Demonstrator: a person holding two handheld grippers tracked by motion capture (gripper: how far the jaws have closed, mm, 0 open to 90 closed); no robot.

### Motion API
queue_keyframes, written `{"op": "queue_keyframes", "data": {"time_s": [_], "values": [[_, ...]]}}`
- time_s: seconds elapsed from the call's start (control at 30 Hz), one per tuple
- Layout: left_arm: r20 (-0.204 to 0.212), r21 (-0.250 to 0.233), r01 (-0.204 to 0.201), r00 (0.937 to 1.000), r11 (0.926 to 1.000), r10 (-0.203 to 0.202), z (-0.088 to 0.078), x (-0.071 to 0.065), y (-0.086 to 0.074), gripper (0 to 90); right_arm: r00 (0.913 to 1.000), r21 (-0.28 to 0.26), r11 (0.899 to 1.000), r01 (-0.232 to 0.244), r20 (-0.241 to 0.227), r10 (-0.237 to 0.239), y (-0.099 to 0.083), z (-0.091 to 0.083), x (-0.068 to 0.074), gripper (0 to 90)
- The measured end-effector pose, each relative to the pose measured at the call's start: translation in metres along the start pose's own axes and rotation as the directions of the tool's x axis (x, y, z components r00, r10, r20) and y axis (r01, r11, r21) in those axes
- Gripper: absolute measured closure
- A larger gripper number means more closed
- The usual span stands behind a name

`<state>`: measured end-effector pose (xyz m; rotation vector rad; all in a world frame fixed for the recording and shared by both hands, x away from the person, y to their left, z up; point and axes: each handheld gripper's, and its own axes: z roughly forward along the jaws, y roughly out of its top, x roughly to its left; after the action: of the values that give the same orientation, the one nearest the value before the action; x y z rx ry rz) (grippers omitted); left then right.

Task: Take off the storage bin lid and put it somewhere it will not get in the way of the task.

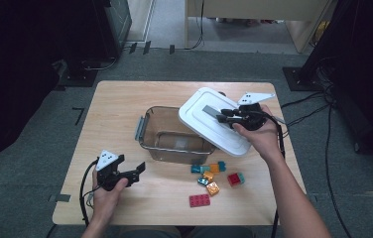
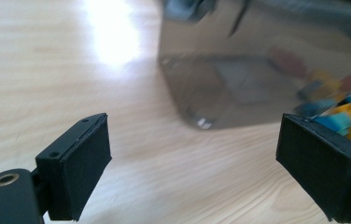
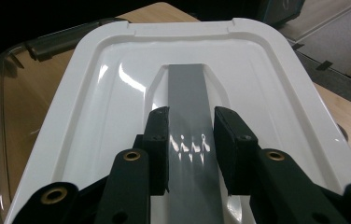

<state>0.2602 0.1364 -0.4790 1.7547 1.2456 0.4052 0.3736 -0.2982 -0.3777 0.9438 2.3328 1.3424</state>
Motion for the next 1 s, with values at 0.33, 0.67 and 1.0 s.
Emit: {"op": "queue_keyframes", "data": {"time_s": [0.33, 0.67, 1.0], "values": [[-0.128, 0.106, -0.035, 0.9906, 0.9937, 0.049, 0.0, 0.023, -0.026, 9.8, 0.9975, -0.015, 0.999, -0.036, 0.059, 0.037, -0.017, -0.018, -0.012, 68.5], [-0.241, 0.171, -0.066, 0.9645, 0.983, 0.107, 0.001, 0.03, -0.039, 9.9, 0.9886, -0.044, 0.995, -0.091, 0.116, 0.095, -0.031, -0.031, -0.022, 68.4], [-0.246, 0.179, -0.071, 0.9624, 0.9813, 0.114, 0.003, 0.029, -0.039, 9.2, 0.9712, -0.079, 0.988, -0.134, 0.188, 0.147, -0.045, -0.044, -0.03, 68.4]]}}
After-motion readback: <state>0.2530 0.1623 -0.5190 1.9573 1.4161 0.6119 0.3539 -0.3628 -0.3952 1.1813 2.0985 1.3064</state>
